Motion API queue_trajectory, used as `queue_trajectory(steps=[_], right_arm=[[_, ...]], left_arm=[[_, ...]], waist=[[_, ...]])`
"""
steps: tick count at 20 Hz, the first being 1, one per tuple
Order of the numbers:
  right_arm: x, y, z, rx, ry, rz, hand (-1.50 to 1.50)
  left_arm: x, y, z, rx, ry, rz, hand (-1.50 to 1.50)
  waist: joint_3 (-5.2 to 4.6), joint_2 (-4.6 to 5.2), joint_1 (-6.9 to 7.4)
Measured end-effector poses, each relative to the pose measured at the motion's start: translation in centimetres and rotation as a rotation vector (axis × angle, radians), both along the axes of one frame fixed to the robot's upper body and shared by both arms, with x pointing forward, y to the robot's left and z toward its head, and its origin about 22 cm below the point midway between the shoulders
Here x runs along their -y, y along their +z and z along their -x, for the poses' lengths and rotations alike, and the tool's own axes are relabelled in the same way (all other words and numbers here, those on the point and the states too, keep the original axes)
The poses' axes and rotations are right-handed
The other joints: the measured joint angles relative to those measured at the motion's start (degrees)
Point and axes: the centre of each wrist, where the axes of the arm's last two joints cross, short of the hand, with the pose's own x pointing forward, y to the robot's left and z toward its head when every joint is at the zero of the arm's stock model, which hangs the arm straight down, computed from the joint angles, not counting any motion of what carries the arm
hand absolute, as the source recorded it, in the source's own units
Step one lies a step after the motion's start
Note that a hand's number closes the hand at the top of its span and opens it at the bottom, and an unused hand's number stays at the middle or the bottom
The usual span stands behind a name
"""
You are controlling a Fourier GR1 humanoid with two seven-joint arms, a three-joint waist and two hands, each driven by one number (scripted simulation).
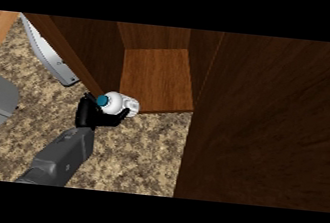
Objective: Pick up the bottled water, place it into the cabinet and close the cabinet
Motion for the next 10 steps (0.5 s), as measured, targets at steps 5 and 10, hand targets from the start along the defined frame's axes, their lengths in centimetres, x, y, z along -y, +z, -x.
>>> queue_trajectory(steps=[5, 10], right_arm=[[-0.02, 0.10, 0.33, -0.009, 0.010, 0.022, -1.50], [-0.29, 0.34, 0.56, -0.013, 0.028, 0.044, 1.50]], left_arm=[[0.30, -0.04, 0.00, -0.010, -0.022, 0.047, 1.50], [0.46, -0.10, 0.06, -0.018, -0.062, 0.124, 1.50]], waist=[[-0.27, -0.03, 0.84], [-0.51, 0.03, 1.72]])
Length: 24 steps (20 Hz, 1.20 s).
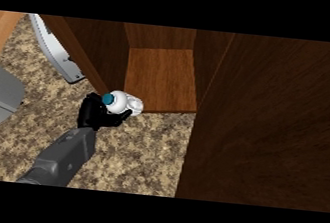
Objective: Pick up the bottled water, place it into the cabinet and close the cabinet
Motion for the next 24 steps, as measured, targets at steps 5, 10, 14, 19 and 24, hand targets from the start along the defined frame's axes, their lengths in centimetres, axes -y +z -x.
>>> queue_trajectory(steps=[5, 10, 14, 19, 24], right_arm=[[-0.7, 0.4, 0.6, -0.010, 0.040, 0.030, 1.50], [-1.5, 0.7, 1.2, -0.025, 0.091, 0.045, 1.50], [-2.3, 0.8, 1.7, -0.042, 0.113, 0.047, 1.50], [-2.4, 0.5, 1.9, -0.068, 0.108, 0.037, 1.50], [-2.8, 0.6, 2.0, -0.076, 0.140, 0.061, 1.50]], left_arm=[[0.2, -0.4, 0.5, -0.001, -0.047, 0.076, 1.50], [0.5, -1.0, 1.2, -0.003, -0.121, 0.157, 1.50], [0.7, -1.6, 1.9, -0.004, -0.185, 0.188, -1.50], [1.2, -2.8, 3.3, 0.025, -0.284, 0.228, -1.50], [2.5, -2.8, 3.4, 0.057, -0.396, 0.282, -1.50]], waist=[[-0.11, -0.22, 0.80], [-0.08, -0.54, 1.91], [0.05, -0.89, 3.13], [0.39, -1.72, 4.68], [0.47, -2.34, 5.95]])
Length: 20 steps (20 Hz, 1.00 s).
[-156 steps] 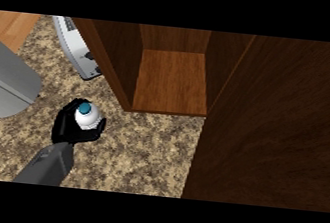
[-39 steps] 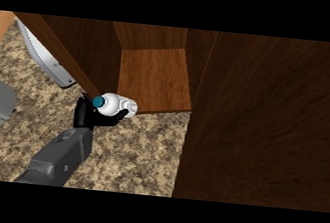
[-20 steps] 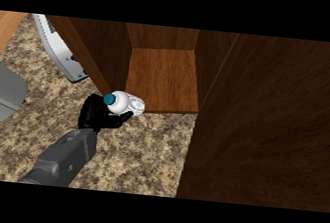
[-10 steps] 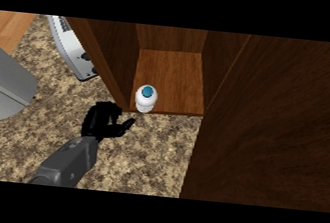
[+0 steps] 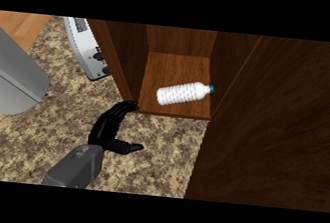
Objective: Pick up the bottled water, place it into the cabinet and close the cabinet
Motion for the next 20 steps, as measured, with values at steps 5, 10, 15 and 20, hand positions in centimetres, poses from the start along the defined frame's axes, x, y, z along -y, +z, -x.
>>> queue_trajectory(steps=[5, 10, 15, 20], right_arm=[[-1.1, -0.9, 0.0, -0.068, 0.065, -0.003, 1.50], [-2.8, -1.7, -0.3, -0.111, 0.140, -0.045, 1.50], [-4.9, -2.3, -0.7, -0.162, 0.213, -0.094, 1.50], [-7.7, -2.5, -1.3, -0.193, 0.320, -0.131, 1.50]], left_arm=[[-1.0, 0.2, 0.2, 0.052, -0.036, 0.007, -1.50], [-4.3, 0.8, 0.5, 0.106, -0.002, -0.021, -1.50], [-9.4, 2.1, 1.2, 0.158, 0.040, -0.102, -1.50], [-12.4, 3.9, 1.7, 0.211, 0.043, -0.140, -1.50]], waist=[[0.00, -0.49, 1.39], [0.01, -0.88, 2.57], [0.03, -0.91, 3.43], [-0.05, -0.93, 3.71]])
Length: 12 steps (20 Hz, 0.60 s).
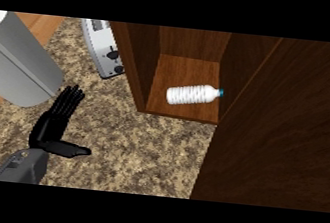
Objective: Pick up the bottled water, place it into the cabinet and close the cabinet
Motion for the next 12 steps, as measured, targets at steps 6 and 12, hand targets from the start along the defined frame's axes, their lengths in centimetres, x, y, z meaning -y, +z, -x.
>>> queue_trajectory(steps=[6, 12], right_arm=[[-3.4, 0.7, -0.9, -0.010, 0.109, -0.022, 1.50], [-7.0, 1.8, -1.7, 0.000, 0.151, -0.015, 1.50]], left_arm=[[-1.6, 1.6, 1.0, 0.020, -0.029, 0.000, -1.50], [-3.4, 3.9, 1.7, 0.041, -0.056, 0.002, -1.50]], waist=[[-0.13, -0.24, 0.85], [-0.16, -0.11, 1.35]])
